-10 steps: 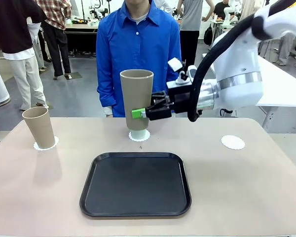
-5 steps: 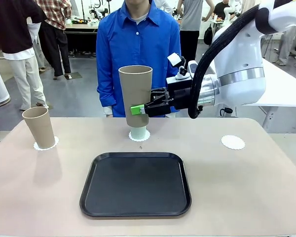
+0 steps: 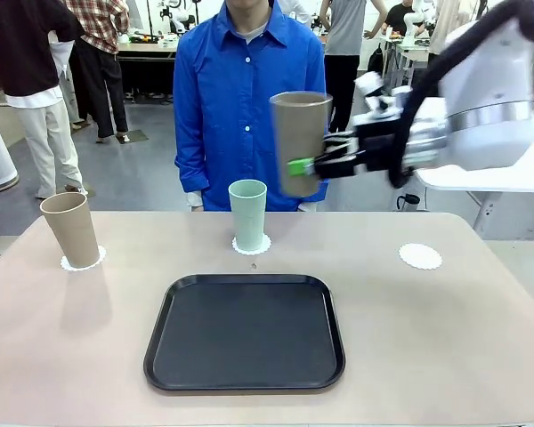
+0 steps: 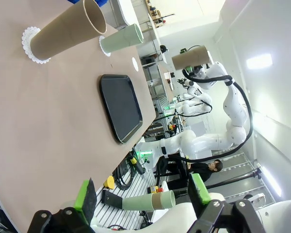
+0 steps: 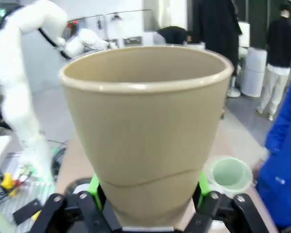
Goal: Place coasters on the table and set cups on them.
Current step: Take one Reusable plastic cup from the Flat Tray and place it on a coaster set by the human.
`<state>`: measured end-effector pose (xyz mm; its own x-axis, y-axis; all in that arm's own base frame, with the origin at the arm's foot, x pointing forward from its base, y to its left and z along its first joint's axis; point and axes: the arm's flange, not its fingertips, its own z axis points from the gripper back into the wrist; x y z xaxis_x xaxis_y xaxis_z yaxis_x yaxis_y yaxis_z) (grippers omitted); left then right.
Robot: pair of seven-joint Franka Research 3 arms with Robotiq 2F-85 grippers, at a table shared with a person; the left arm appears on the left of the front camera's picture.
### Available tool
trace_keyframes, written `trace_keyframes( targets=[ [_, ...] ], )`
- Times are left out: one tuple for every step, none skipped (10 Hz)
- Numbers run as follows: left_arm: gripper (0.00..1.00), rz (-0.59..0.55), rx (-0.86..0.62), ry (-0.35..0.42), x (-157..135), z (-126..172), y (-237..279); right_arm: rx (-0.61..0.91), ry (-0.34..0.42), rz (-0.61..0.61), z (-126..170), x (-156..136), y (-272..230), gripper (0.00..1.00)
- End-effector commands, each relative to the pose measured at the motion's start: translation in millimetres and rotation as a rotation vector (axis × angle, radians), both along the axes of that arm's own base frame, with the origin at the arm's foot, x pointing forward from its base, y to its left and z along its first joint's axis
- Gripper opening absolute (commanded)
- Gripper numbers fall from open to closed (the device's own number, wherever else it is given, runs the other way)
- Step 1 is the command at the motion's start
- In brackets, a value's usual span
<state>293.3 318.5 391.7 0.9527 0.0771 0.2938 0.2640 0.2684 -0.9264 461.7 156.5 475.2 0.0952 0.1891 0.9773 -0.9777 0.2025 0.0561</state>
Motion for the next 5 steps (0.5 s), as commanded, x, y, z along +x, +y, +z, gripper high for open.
trace_keyframes(
  targets=[
    [1.00, 0.011, 0.007, 0.015, -1.3, 3.0, -1.2, 0.043, 0.031, -0.163, 7.0, 17.9, -73.5, 0.81],
    [1.00, 0.011, 0.007, 0.015, -1.3, 3.0, -1.2, 0.062, 0.045, -0.239, 6.6, 15.2, -110.6, 0.81],
    [1.00, 0.011, 0.007, 0.015, -1.3, 3.0, -1.2, 0.079, 0.059, -0.296, 3.9, 6.9, -142.6, 0.81],
    [1.00, 0.011, 0.007, 0.015, -1.3, 3.0, -1.2, 0.086, 0.055, -0.331, 2.5, -3.6, -165.2, 0.81],
    [1.00, 0.011, 0.007, 0.015, -1.3, 3.0, -1.2, 0.092, 0.053, -0.367, 2.1, -10.8, -182.5, 0.81]
  ],
)
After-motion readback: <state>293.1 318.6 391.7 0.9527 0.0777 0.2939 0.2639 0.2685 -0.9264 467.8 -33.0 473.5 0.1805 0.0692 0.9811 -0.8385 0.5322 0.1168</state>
